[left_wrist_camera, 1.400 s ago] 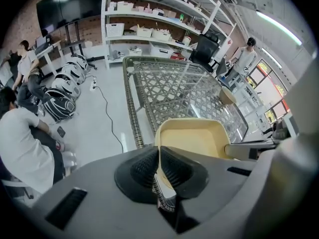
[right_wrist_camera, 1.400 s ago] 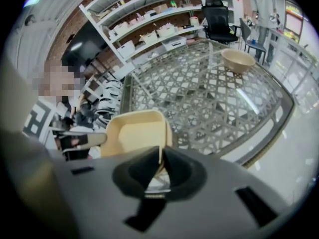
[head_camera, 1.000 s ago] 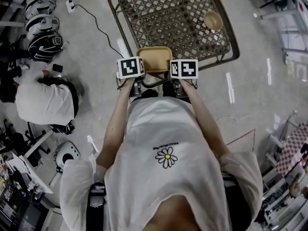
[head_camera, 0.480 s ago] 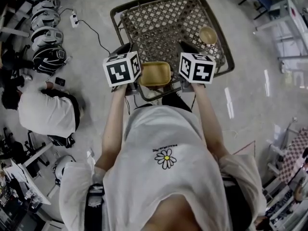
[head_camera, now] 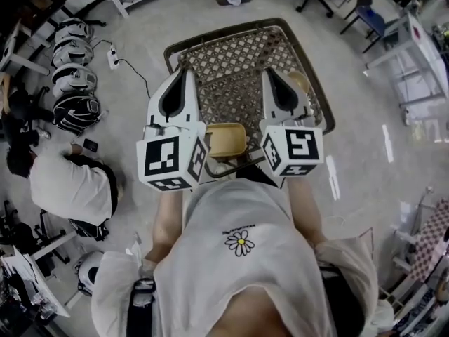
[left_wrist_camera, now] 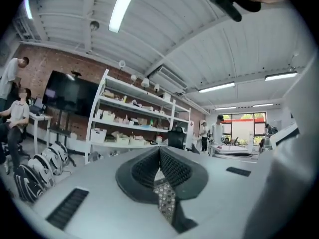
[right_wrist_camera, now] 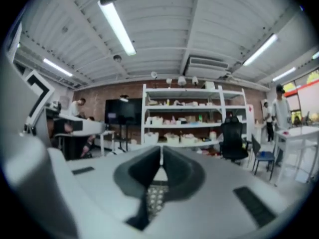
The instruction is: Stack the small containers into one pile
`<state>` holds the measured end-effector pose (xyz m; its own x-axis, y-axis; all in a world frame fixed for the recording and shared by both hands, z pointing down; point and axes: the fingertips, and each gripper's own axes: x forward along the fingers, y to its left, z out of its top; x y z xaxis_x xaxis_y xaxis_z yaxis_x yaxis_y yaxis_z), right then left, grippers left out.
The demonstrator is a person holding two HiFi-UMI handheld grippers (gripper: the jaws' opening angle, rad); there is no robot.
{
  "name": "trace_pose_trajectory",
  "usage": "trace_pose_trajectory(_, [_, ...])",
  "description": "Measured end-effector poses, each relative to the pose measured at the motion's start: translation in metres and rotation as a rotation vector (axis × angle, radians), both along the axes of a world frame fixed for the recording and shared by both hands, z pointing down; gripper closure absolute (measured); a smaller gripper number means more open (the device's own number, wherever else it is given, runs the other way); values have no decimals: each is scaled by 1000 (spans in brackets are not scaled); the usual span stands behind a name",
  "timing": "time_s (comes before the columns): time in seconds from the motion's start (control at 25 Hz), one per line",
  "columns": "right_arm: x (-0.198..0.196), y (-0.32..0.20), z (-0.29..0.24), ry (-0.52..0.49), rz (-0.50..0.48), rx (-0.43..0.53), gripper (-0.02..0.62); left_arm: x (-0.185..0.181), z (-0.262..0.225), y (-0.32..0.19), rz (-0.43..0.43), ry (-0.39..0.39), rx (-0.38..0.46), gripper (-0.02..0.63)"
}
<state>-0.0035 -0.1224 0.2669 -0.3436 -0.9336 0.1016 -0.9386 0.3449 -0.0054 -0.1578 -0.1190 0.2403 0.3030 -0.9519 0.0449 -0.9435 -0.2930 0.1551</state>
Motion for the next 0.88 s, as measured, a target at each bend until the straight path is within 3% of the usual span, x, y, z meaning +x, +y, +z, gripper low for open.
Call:
trace_pose_trajectory(0.24, [0,17,-18,-7,12,116,558,-3,-13,10,-73,-8,107,581])
trace_pose_trajectory(0.4, [1,21,-12,-3,5,103,561,2,-12,12,-71,11,109,581])
trace_pose_trajectory(0.88, [9,27,-5,-6,43,95,565,8,-18,17,-75,-40,146,581])
